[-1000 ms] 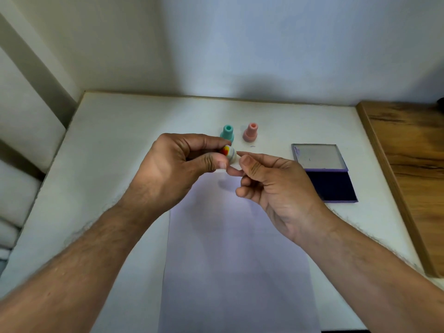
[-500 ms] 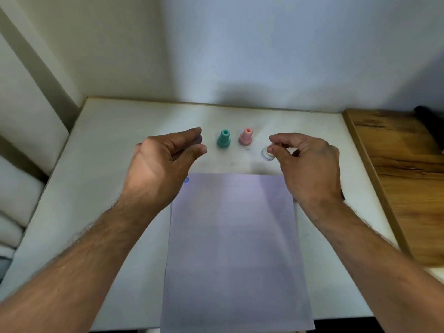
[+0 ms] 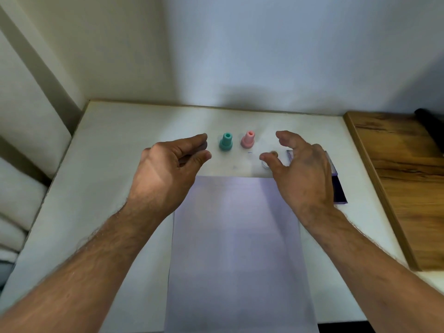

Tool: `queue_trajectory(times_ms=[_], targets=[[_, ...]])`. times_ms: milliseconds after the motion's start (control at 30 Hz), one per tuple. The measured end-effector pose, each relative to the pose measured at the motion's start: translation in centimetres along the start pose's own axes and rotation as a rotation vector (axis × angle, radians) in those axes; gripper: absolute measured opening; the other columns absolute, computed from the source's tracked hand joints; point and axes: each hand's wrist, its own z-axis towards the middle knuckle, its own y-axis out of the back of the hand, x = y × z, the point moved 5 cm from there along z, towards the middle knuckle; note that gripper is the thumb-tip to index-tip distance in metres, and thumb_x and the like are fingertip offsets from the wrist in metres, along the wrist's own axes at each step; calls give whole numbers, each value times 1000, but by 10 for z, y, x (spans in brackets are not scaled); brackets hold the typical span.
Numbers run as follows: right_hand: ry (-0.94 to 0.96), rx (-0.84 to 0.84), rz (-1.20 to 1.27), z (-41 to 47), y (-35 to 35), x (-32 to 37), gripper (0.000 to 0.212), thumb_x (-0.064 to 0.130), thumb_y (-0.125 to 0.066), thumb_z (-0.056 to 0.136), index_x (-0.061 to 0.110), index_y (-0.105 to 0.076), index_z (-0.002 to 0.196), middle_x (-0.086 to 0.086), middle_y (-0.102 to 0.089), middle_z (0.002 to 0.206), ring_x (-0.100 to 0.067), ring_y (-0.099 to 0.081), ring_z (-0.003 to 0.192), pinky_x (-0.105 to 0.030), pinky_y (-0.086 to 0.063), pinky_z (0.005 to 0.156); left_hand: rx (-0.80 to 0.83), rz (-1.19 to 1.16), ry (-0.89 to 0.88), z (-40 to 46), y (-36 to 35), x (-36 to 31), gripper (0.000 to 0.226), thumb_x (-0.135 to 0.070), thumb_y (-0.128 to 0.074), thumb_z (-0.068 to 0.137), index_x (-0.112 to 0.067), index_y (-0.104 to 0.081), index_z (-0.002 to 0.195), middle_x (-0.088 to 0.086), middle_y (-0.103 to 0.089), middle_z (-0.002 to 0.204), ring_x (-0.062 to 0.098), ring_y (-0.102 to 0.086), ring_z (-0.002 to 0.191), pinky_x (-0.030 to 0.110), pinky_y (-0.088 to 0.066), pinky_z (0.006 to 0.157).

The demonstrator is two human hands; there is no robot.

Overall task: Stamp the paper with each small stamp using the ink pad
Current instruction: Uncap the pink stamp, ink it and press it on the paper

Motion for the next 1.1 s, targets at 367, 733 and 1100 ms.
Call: queue_trajectory(times_ms=[367,733,1100], targets=[[129,159,-213,35,-33,35,36,27,-52,96,36,-57,131,3,-69,109,-24,-45,116,-31,-43,80,1,-37,-7,0,1,0,30,-27,-69,87,-30,-68,117,-24,-69,106,-15,-63,95,5,-45,87],[-180,90,472,-8,19,56,24,48,-75,77,32,-76,94,20,-73,91,1,-58,76,-27,-54,82,93,-113,-104,-11,-3,-20,60,-22,-79,77,-42,-56,129,-22,-67,112,-8,-65,97,22,-54,87],[-535,308,743,-60,15,42,19,45,-69,83,29,-75,74,17,-73,70,11,-56,52,-20,-42,60,210,-172,-226,-22,-15,-31,36,-13,-84,69,-29,-73,99,-8,-75,96,10,-73,84,36,-57,87]])
